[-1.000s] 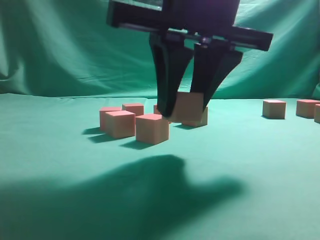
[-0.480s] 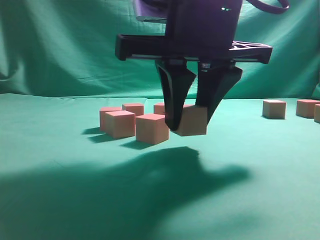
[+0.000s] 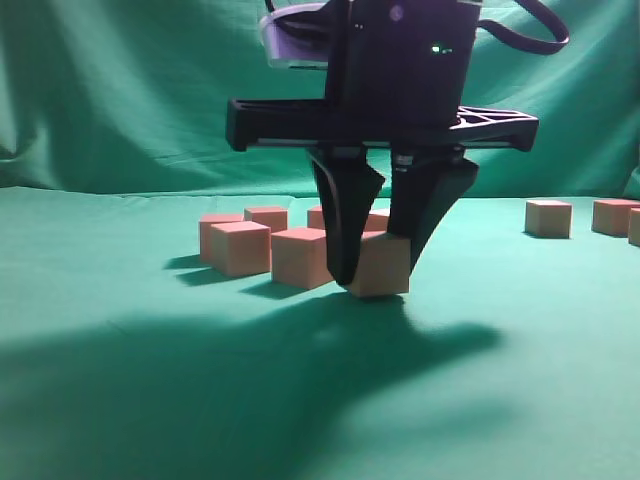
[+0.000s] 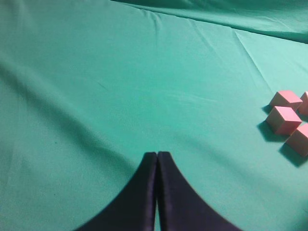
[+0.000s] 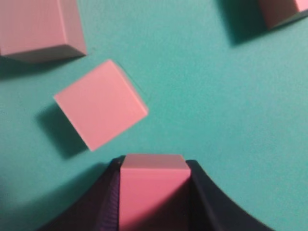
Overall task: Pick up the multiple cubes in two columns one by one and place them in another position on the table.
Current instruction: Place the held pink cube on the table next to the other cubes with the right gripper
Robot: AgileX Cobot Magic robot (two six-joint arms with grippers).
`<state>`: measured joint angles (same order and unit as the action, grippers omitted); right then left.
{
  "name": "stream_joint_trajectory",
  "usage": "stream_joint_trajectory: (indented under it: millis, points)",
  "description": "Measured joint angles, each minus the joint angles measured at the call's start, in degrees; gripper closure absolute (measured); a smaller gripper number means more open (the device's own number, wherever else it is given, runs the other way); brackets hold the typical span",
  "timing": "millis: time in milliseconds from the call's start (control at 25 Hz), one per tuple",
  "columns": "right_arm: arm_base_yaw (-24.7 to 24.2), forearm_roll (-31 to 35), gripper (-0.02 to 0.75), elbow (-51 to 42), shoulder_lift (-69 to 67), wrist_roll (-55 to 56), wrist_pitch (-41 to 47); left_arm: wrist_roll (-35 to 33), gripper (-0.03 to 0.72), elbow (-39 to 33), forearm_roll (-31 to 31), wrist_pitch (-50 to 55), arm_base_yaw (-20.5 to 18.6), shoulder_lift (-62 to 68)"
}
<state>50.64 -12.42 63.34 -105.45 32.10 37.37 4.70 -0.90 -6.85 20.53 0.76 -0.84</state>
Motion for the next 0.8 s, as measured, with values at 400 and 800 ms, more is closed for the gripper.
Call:
stream_joint_trajectory:
  millis: [400,800]
  points:
    - [0.0,-0.1,0.479,0.0,-0.1,0.1,0.1,0.0,0.688,0.0,0.0,0.0,0.0,0.0]
    - [0.0,-0.1,0.170,3.3,-0.1,-0.2,5.7,0.0,0.688,0.0,0.0,0.0,0.0,0.0]
